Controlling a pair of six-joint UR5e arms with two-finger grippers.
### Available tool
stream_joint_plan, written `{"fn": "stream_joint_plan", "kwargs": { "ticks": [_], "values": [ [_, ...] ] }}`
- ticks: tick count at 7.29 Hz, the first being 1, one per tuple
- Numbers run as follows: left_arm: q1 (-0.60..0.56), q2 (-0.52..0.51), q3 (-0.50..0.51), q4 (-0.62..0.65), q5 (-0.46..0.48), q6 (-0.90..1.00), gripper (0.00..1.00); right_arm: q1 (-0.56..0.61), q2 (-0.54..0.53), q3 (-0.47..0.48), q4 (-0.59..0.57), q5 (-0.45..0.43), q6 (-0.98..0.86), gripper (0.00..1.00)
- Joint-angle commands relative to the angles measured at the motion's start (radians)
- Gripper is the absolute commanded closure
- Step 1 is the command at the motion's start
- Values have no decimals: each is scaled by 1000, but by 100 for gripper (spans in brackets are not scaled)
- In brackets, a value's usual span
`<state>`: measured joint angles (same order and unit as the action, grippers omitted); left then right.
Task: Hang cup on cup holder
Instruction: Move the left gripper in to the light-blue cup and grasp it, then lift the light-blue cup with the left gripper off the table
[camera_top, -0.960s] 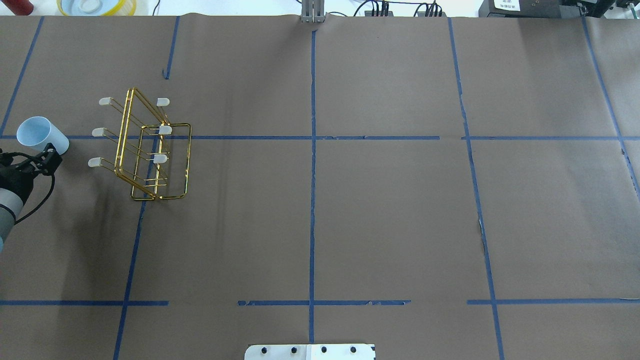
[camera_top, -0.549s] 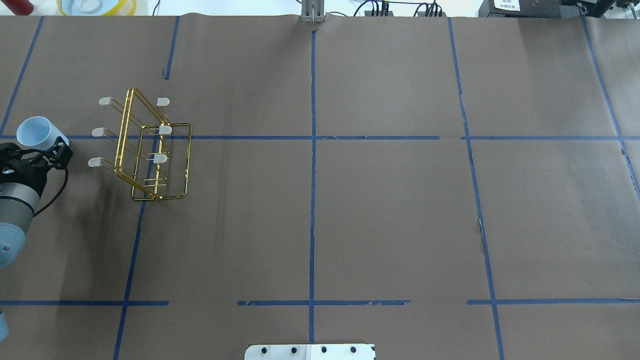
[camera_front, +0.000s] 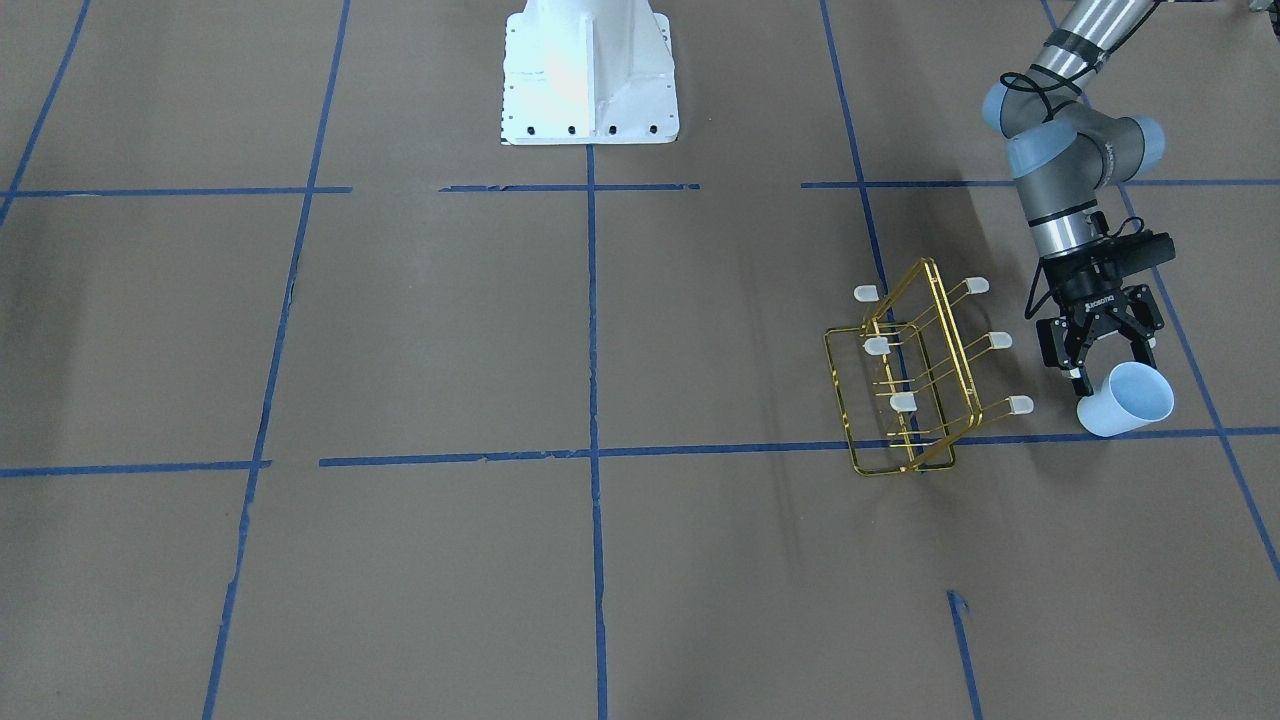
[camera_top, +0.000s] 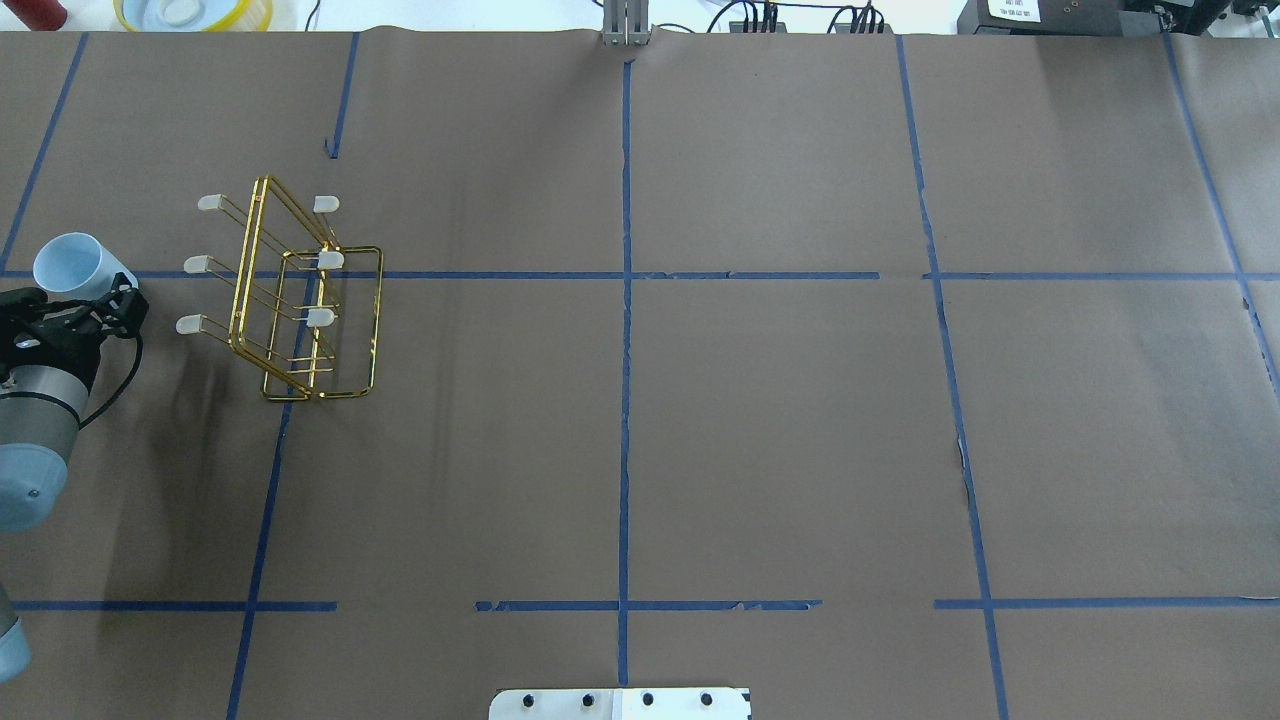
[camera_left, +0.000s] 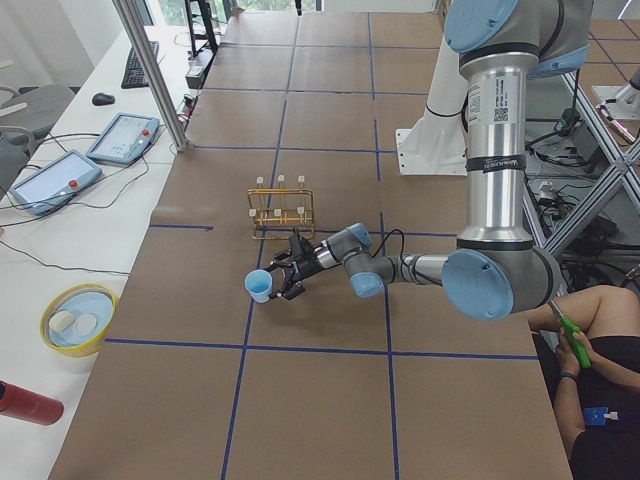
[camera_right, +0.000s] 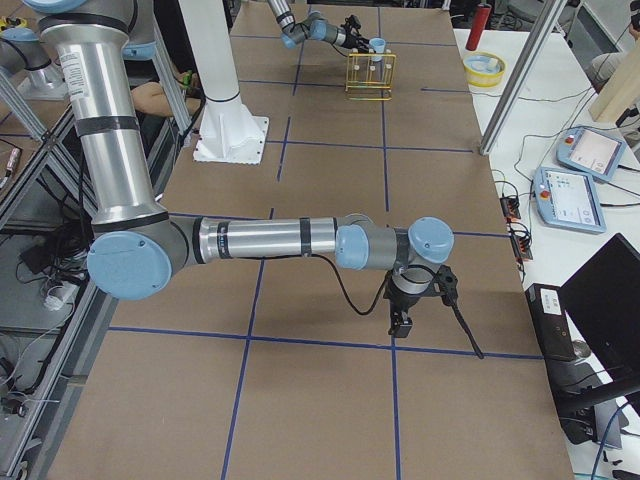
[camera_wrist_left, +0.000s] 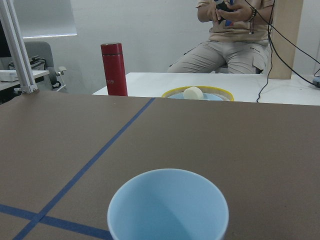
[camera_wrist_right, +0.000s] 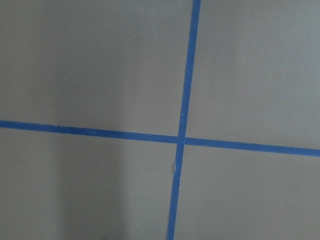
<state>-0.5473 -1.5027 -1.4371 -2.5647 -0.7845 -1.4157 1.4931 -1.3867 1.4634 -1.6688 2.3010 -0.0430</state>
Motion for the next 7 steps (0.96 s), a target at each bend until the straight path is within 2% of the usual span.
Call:
{"fn": "stream_joint_plan", "kwargs": {
  "ticks": [1, 7],
  "values": [
    [1, -17, 26, -2, -1, 1, 0, 1, 0, 0, 1, 0, 0, 0],
    [-48, -46, 82, 4, -15, -3, 0, -1, 0, 0, 0, 0, 0, 0]
  ]
}}
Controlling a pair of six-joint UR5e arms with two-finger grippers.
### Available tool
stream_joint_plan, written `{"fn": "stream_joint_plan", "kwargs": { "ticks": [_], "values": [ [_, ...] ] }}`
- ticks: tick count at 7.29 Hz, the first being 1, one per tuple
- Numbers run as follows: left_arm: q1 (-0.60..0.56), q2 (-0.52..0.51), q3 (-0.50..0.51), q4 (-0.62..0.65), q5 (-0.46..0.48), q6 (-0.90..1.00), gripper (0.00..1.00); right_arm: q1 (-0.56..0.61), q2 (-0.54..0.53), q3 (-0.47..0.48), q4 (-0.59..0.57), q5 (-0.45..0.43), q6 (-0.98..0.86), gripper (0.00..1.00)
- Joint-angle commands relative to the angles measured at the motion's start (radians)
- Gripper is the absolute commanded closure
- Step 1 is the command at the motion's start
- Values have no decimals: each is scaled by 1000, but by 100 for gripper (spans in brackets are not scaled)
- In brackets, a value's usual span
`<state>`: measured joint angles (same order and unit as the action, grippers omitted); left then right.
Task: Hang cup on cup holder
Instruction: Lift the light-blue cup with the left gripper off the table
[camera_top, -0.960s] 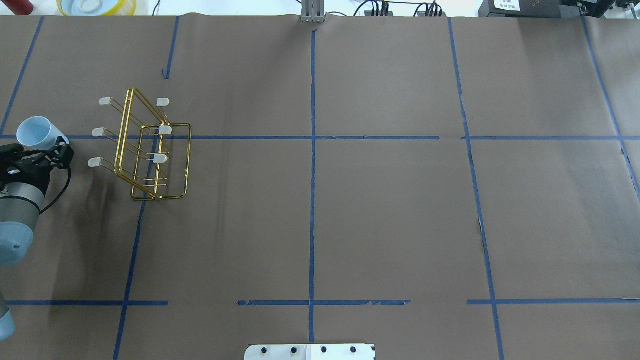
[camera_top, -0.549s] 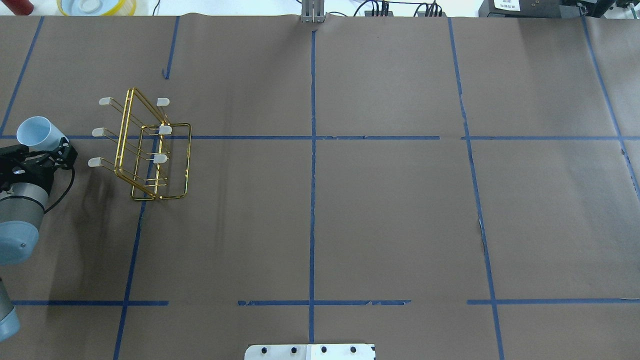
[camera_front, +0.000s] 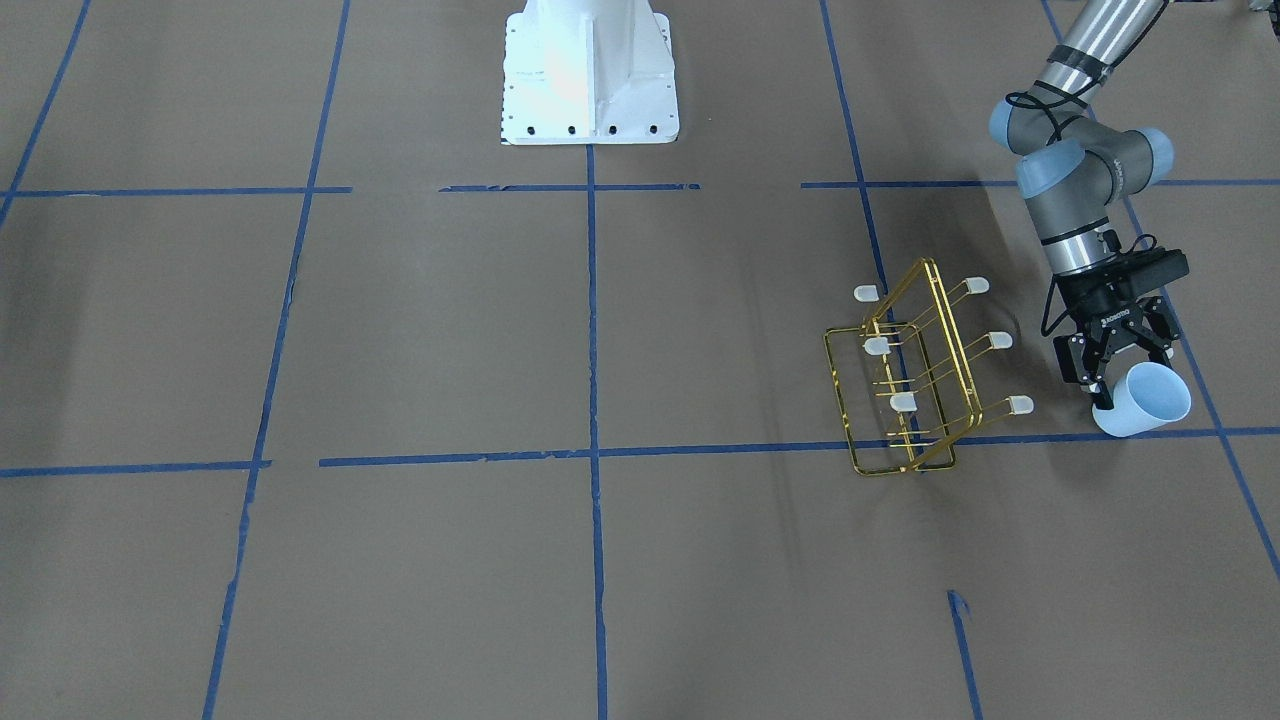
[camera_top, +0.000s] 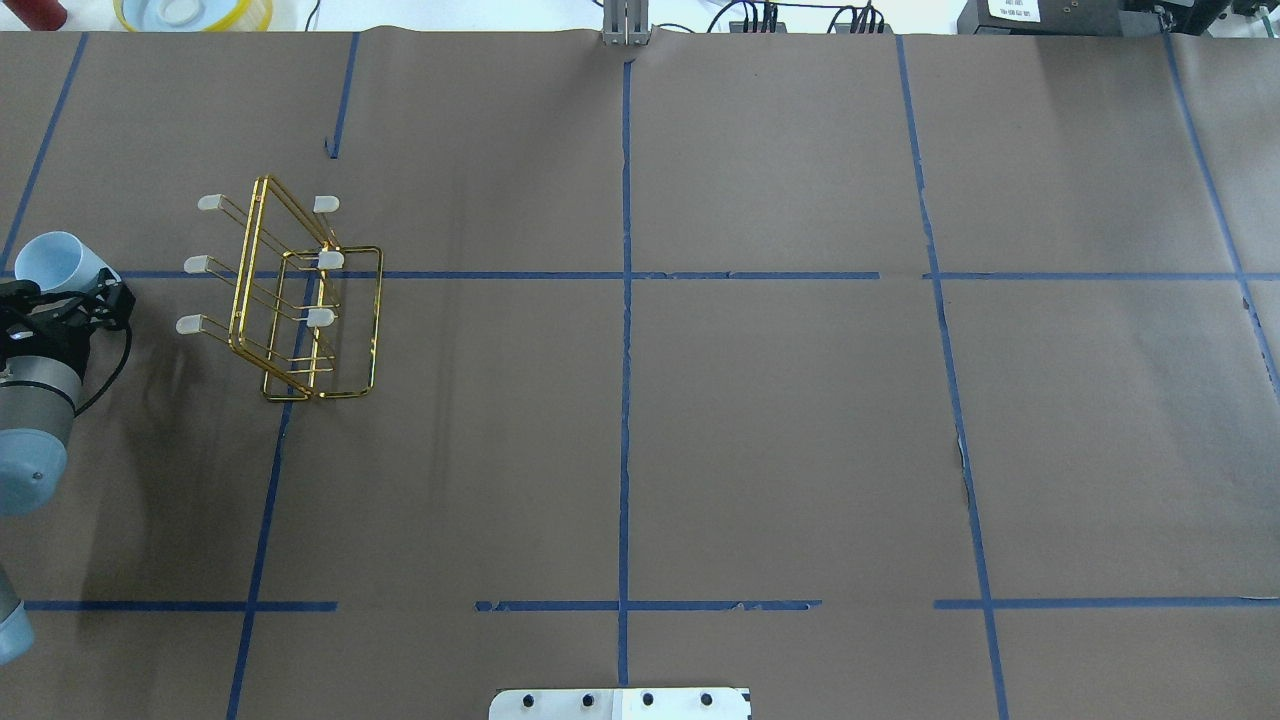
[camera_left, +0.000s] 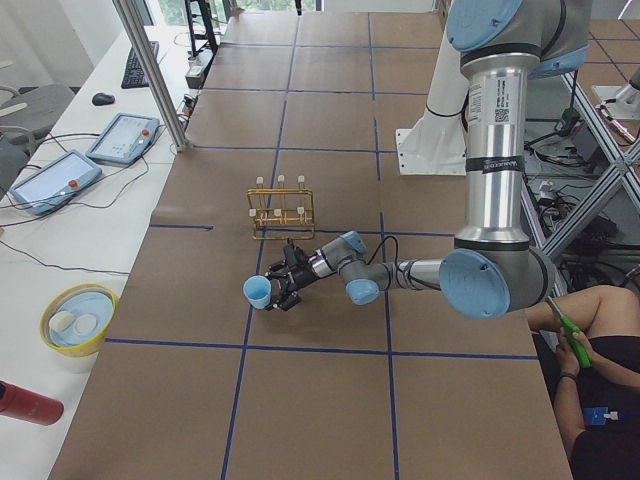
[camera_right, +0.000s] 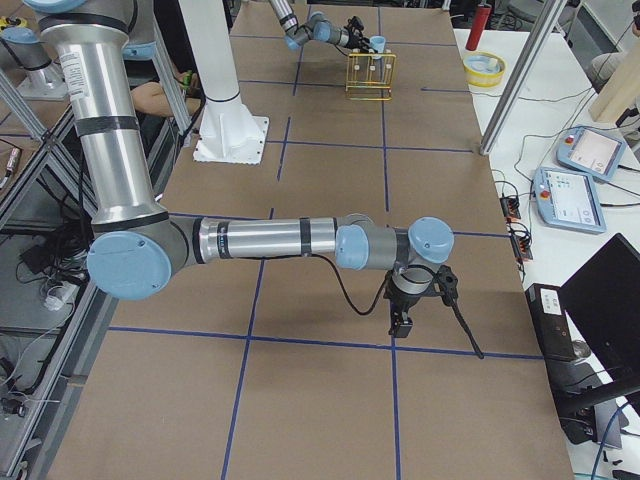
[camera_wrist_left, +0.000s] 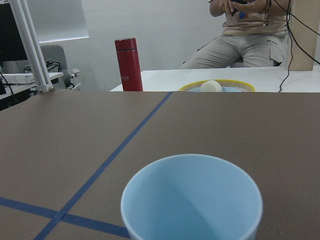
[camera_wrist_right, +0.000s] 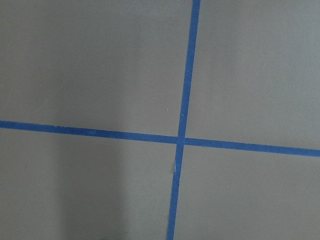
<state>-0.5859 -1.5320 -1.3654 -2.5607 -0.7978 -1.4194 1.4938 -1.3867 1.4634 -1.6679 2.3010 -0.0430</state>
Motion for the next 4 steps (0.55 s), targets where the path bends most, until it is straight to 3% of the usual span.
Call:
{"fn": "stream_joint_plan", "kwargs": {
  "ticks": [1, 4],
  "values": [
    [-14, -42, 38, 0, -1, 0, 0, 0, 0, 0, -1, 0, 0, 0],
    [-31, -57, 68, 2, -41, 2, 0, 0, 0, 0, 0, 0, 0, 0]
  ]
}}
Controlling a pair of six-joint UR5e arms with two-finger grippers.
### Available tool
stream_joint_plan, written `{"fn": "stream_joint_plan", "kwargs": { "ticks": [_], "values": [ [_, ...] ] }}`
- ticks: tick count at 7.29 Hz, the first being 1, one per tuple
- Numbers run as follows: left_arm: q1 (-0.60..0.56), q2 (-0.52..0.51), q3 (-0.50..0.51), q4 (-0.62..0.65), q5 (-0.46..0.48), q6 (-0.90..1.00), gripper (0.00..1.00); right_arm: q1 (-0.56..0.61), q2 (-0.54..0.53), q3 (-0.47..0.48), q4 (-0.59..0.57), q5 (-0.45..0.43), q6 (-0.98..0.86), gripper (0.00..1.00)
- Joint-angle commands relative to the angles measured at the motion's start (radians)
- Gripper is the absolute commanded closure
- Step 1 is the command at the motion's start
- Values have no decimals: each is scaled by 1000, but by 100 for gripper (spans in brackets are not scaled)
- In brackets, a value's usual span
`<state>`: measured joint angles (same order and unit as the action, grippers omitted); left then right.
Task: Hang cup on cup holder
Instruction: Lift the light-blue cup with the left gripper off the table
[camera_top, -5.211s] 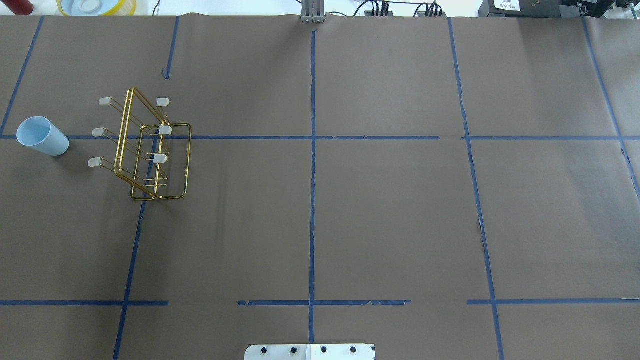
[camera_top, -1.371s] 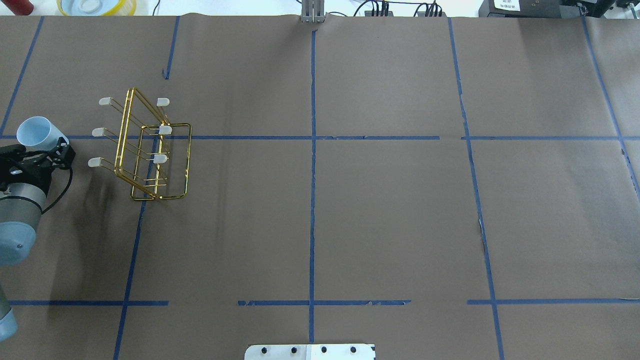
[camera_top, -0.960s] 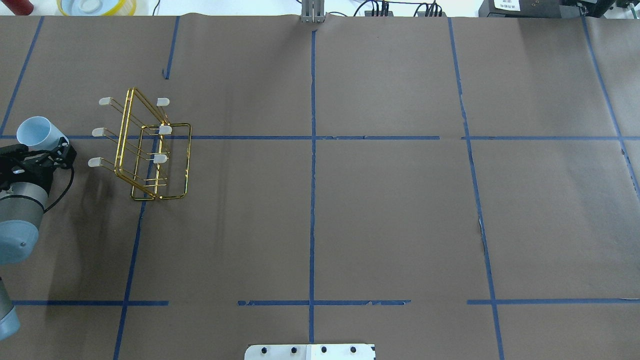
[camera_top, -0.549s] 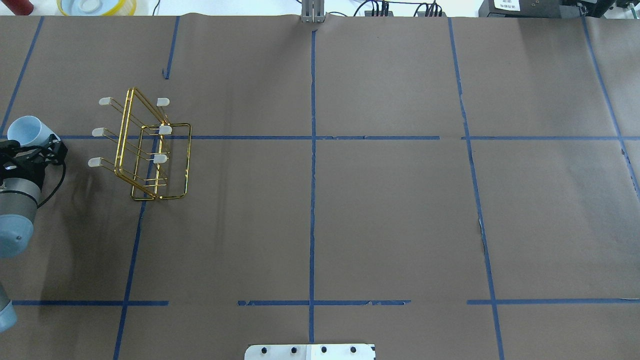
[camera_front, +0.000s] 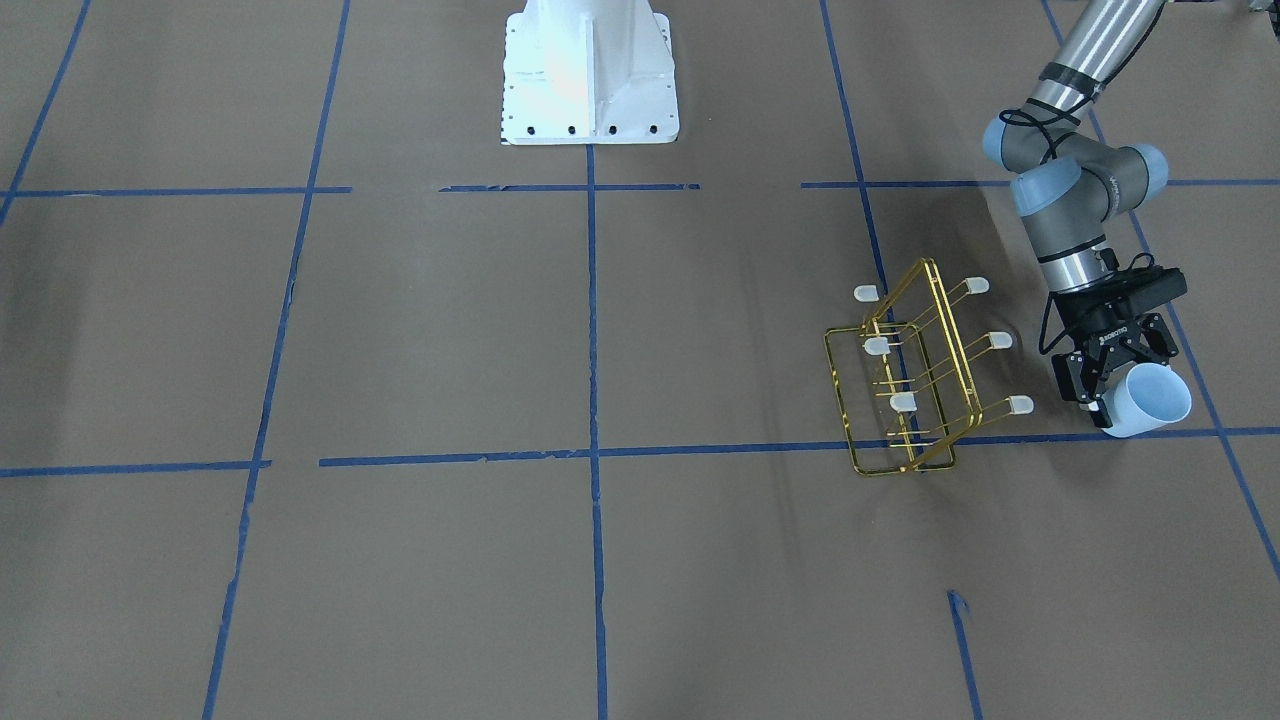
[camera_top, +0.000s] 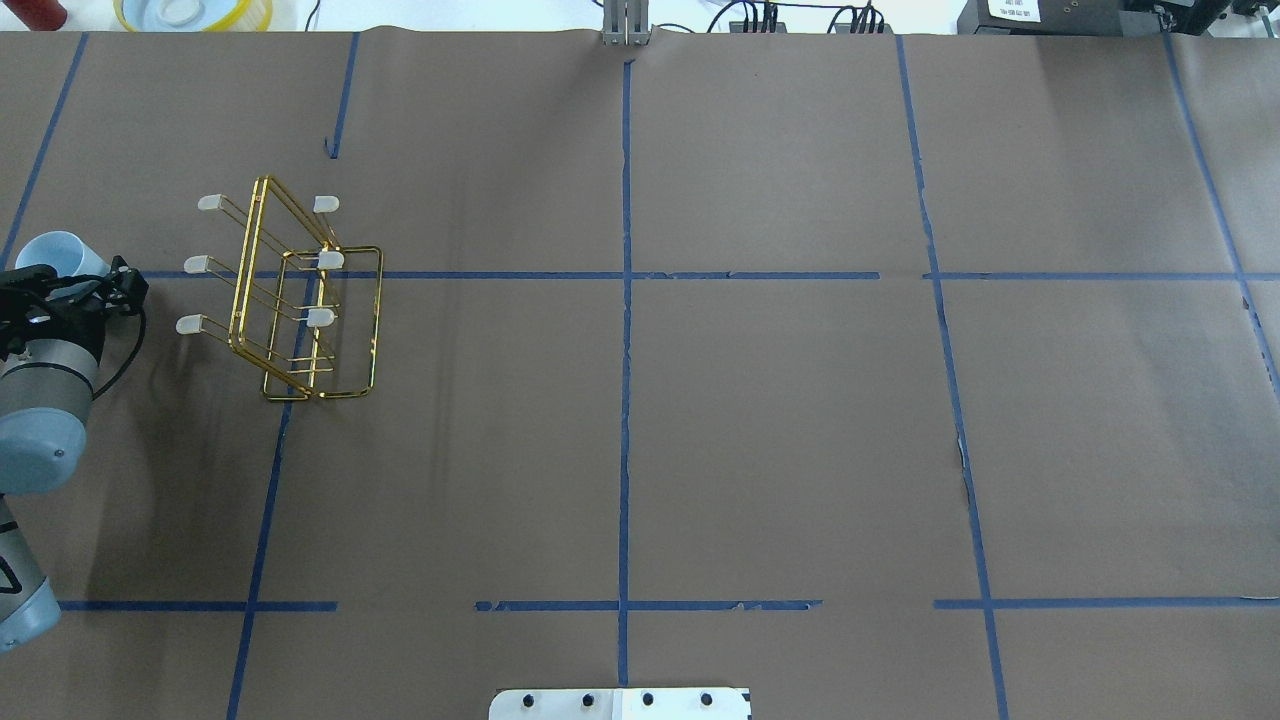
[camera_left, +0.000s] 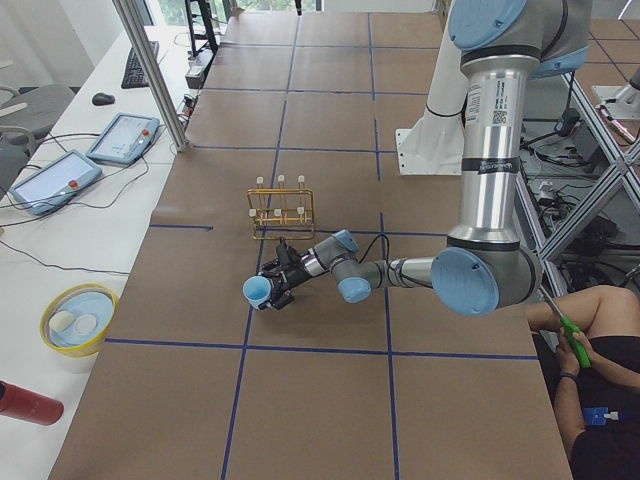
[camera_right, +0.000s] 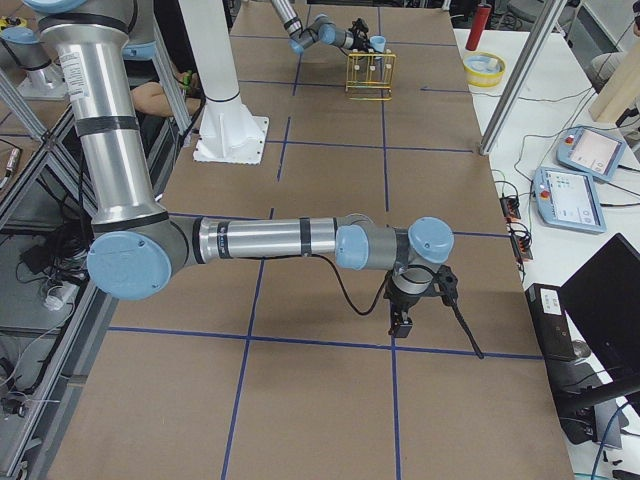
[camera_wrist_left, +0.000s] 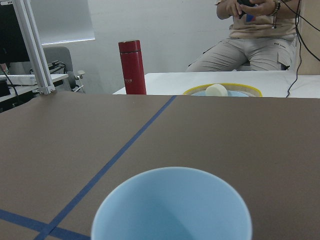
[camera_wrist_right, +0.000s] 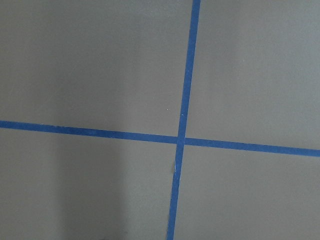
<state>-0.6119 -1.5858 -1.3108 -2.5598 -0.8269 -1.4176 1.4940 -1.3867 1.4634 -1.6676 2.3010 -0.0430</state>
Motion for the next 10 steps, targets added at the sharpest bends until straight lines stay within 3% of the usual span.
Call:
{"fn": "stream_joint_plan", "kwargs": {
  "ticks": [1, 2, 3, 4, 5, 6, 8, 9, 10],
  "values": [
    [-9, -3, 19, 1, -26, 2, 0, -1, 0, 0, 0, 0, 0, 0],
    [-9, -3, 19, 1, -27, 2, 4, -1, 0, 0, -1, 0, 0, 0],
    [-14, -5, 19, 3, -31, 2, 23, 0, 0, 0, -1, 0, 0, 0],
    [-40, -16, 18, 3, -59, 3, 57, 0, 0, 0, 0, 0, 0, 0],
    [-80, -20, 10, 1, -105, 5, 83, 0, 0, 0, 0, 0, 0, 0],
    [-125, -20, -23, 0, -160, 9, 100, 0, 0, 0, 0, 0, 0, 0],
    [-236, -6, -164, -10, -341, 25, 100, 0, 0, 0, 0, 0, 0, 0],
    [-326, -5, -239, -19, -491, 123, 100, 0, 0, 0, 0, 0, 0, 0],
    [-389, 42, -298, -124, -580, 153, 100, 0, 0, 0, -1, 0, 0, 0]
  ]
}}
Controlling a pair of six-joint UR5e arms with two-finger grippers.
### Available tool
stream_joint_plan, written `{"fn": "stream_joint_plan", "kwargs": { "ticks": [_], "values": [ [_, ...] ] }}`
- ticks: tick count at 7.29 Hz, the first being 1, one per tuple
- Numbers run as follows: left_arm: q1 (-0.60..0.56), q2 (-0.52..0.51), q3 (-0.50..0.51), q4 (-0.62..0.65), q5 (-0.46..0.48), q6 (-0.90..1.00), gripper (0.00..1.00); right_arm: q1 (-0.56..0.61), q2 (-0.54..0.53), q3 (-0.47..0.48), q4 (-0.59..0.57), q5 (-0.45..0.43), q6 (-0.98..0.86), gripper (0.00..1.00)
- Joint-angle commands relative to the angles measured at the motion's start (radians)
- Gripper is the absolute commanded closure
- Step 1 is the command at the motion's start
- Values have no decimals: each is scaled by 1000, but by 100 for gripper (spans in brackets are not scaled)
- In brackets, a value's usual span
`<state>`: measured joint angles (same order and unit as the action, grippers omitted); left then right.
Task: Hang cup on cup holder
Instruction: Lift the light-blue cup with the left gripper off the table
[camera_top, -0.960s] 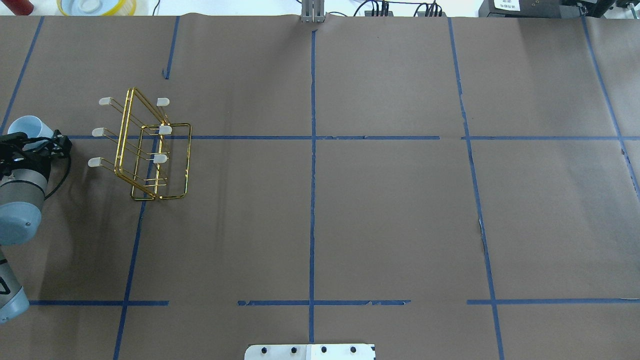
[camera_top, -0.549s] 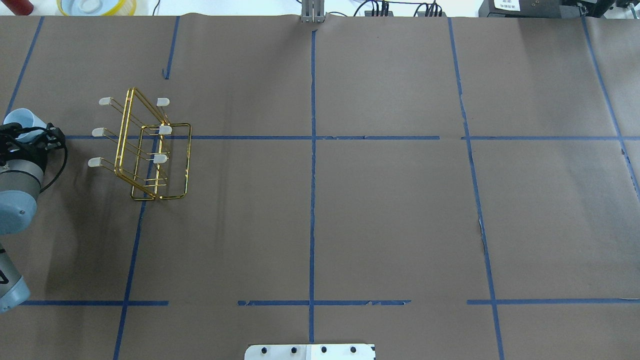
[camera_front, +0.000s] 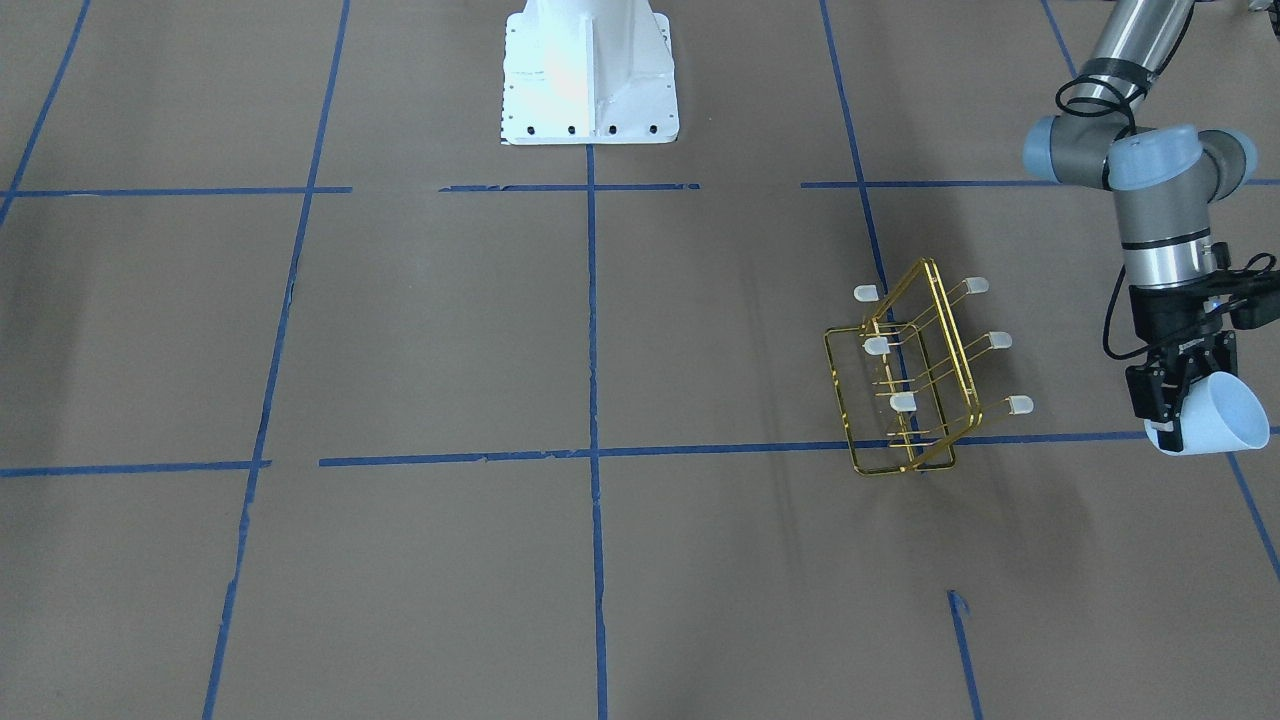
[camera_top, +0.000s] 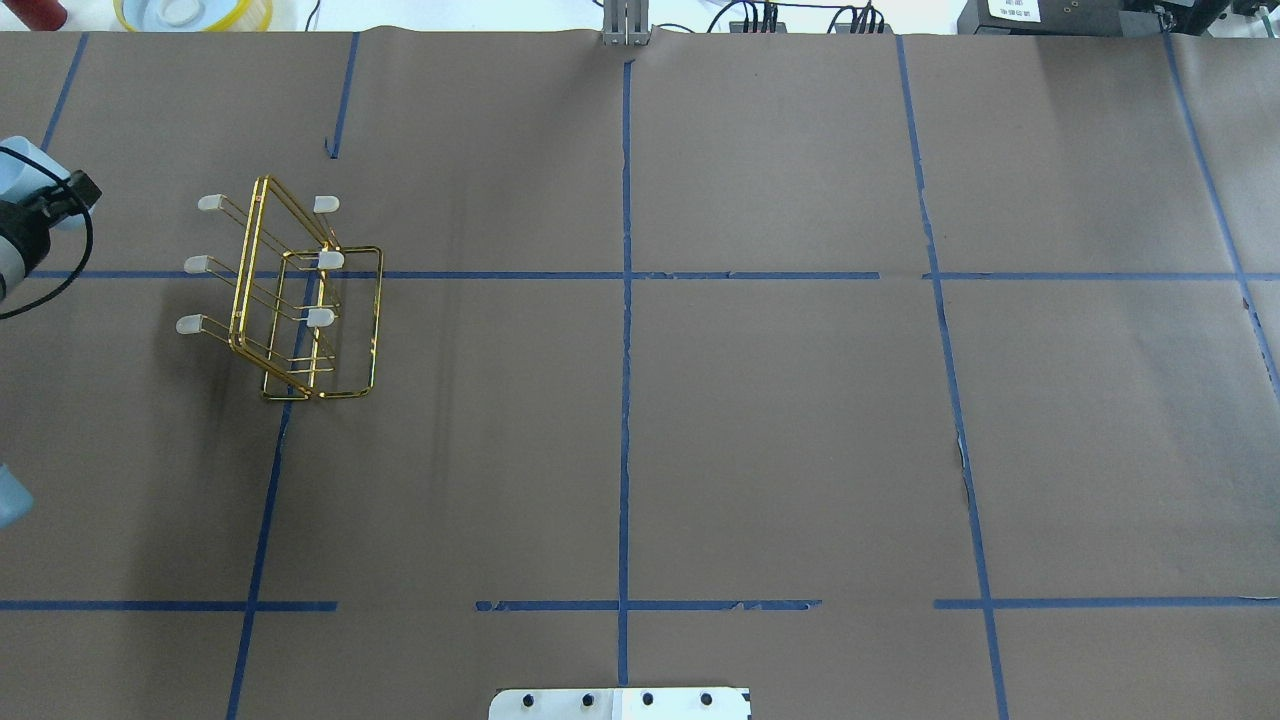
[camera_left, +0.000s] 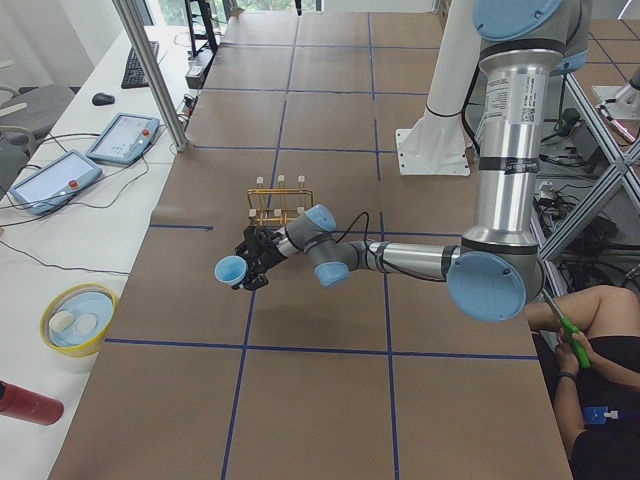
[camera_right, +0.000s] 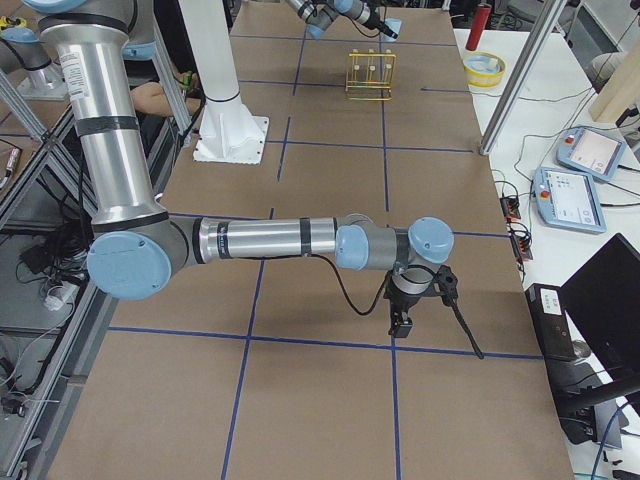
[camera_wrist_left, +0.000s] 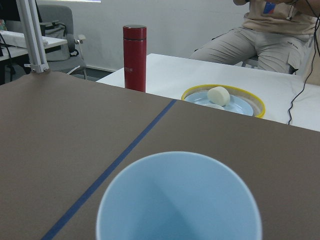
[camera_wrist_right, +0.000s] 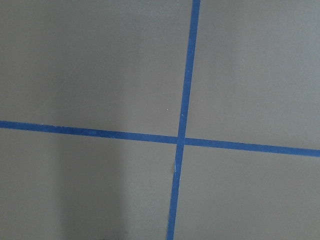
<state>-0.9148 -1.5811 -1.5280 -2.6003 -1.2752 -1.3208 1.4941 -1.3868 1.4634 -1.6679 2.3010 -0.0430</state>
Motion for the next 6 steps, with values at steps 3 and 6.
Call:
{"fn": "stream_joint_plan", "kwargs": {
  "ticks": [3, 6],
  "values": [
    [-93, 160, -127, -495, -237, -219, 100, 0, 0, 0, -1, 0, 0, 0],
    [-85, 201, -127, -710, -230, -646, 100, 0, 0, 0, -1, 0, 0, 0]
  ]
}}
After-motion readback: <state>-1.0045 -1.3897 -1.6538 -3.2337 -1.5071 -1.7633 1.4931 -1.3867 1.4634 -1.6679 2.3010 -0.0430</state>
